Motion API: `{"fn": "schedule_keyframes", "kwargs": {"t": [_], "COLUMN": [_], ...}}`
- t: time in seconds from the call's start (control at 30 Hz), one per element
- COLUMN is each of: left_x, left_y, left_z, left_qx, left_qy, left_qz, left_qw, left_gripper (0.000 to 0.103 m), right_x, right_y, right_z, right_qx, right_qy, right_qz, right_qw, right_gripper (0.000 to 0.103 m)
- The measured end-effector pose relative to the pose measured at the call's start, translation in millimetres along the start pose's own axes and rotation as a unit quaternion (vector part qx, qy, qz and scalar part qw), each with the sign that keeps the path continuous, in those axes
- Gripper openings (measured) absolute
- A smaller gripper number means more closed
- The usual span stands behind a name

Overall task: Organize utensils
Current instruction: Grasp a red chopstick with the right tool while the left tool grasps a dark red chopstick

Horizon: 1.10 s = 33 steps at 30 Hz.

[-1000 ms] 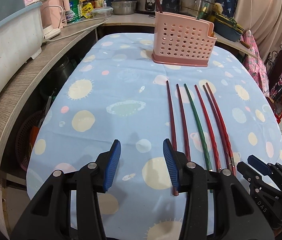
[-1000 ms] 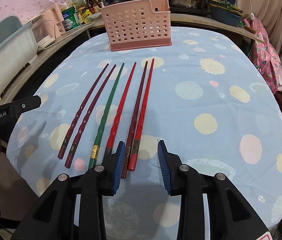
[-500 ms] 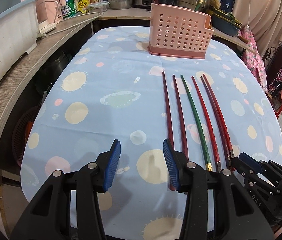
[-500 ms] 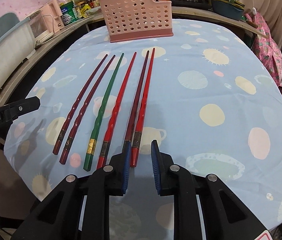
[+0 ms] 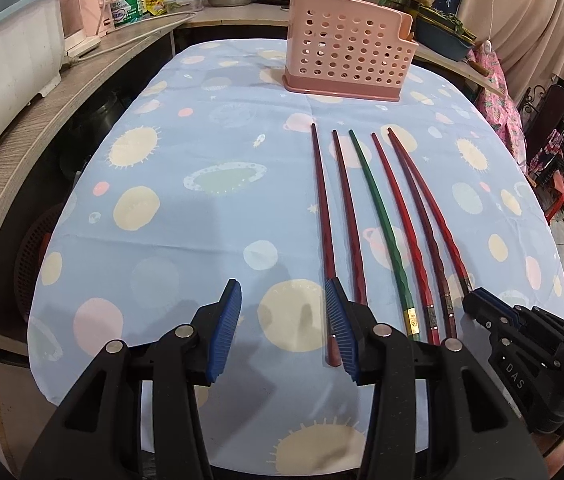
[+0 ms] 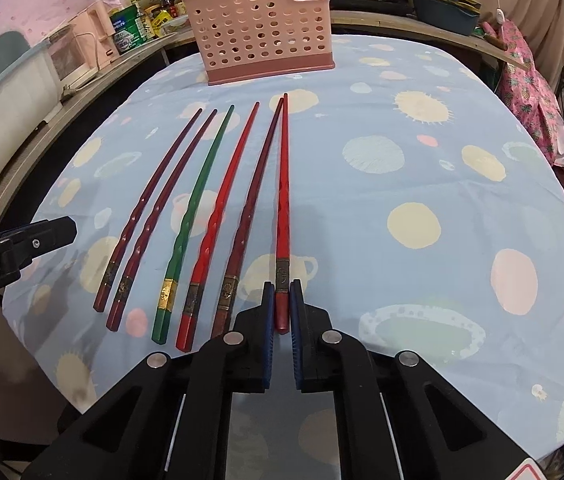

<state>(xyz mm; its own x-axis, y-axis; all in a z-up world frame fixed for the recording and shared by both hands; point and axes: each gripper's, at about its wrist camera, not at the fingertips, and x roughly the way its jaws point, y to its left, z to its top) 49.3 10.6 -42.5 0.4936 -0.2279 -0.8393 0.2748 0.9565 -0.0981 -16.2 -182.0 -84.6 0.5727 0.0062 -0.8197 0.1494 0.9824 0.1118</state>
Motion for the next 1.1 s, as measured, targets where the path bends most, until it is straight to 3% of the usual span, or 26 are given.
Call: {"fn": "schedule_keyframes", "kwargs": {"t": [0.1, 0.67, 1.1], "left_x": [0, 15, 26], "left_y": [-2, -13, -12], "left_z": [-3, -20, -24], "left_qx": [0.004, 0.016, 0.013], "left_qy": [0.002, 0.045, 0.062], "left_qz": [-0.004, -0.031, -0.024], "left_qw": [1.0, 0.9984, 0.9977], "left_gripper": [0.047, 0.047, 0.037], "right_x": [-1, -3, -2], "right_y": [-7, -15, -15], "right_z": [0, -2, -1], "right_qx": [0.011, 0.024, 0.025], "right_qy": [-0.002, -0.004, -0.004], "right_qz": [-0.002, -0.002, -0.001], "right_qw": [1.0, 1.0, 1.0], "right_gripper": [0.007, 0.007, 0.007]}}
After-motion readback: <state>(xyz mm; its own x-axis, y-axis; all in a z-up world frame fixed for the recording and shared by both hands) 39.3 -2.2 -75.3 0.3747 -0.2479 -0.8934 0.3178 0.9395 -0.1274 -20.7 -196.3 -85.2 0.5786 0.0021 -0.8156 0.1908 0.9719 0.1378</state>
